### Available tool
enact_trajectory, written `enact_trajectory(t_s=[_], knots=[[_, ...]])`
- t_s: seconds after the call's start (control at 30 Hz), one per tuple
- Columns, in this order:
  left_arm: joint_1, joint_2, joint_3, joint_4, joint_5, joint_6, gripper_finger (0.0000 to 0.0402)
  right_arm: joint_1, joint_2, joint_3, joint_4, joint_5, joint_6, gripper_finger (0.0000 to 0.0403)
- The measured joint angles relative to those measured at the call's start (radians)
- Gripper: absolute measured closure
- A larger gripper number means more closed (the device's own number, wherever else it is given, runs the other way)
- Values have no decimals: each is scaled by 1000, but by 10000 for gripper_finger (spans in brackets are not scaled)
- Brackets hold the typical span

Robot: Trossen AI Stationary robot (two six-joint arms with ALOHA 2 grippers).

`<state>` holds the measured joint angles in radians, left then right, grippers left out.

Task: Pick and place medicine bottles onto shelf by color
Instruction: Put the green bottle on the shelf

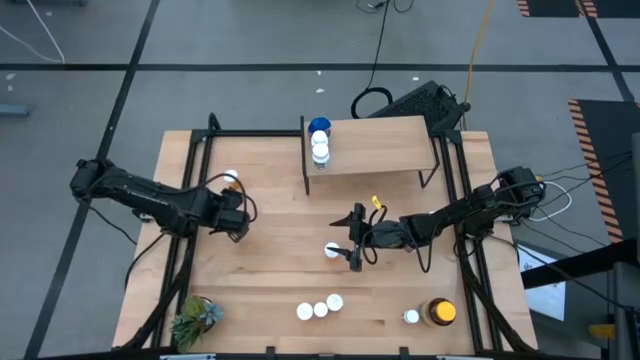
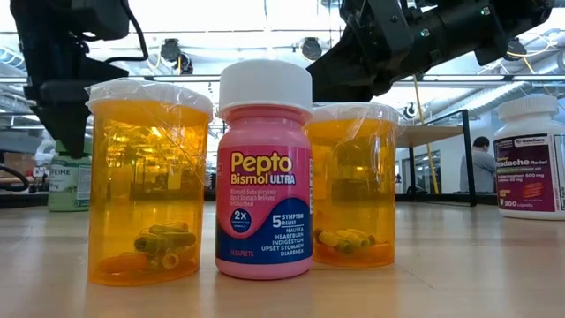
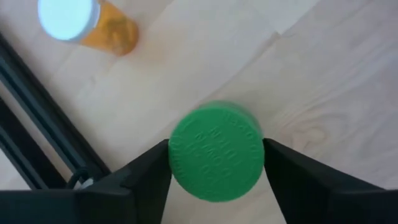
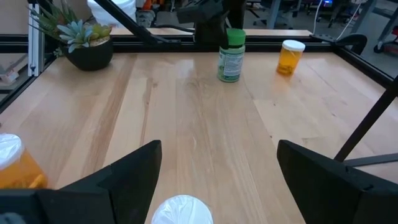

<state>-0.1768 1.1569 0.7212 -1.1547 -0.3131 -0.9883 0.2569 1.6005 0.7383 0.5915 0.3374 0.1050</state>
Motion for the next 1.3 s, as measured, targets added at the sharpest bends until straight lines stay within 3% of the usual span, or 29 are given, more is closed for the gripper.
enact_trajectory(t_s=[0.27, 0.57, 0.77, 1.03, 1.2, 1.3], knots=[[2, 6, 65, -2, 5, 20, 202, 0, 0, 0, 7, 0, 5, 90], [80, 13, 363, -3, -80, 190, 201, 0, 0, 0, -2, 0, -13, 90], [201, 123, 676, -21, -105, 390, 200, -5, 0, 0, -2, 0, -19, 90], [381, 437, 1180, -25, -104, 713, 199, -5, 0, 0, -9, 0, -12, 90], [480, 621, 1501, -23, -42, 837, 199, -5, 0, 0, -14, 0, -12, 90], [528, 707, 1632, -12, -25, 881, 198, -8, 0, 0, -16, 0, -12, 90]])
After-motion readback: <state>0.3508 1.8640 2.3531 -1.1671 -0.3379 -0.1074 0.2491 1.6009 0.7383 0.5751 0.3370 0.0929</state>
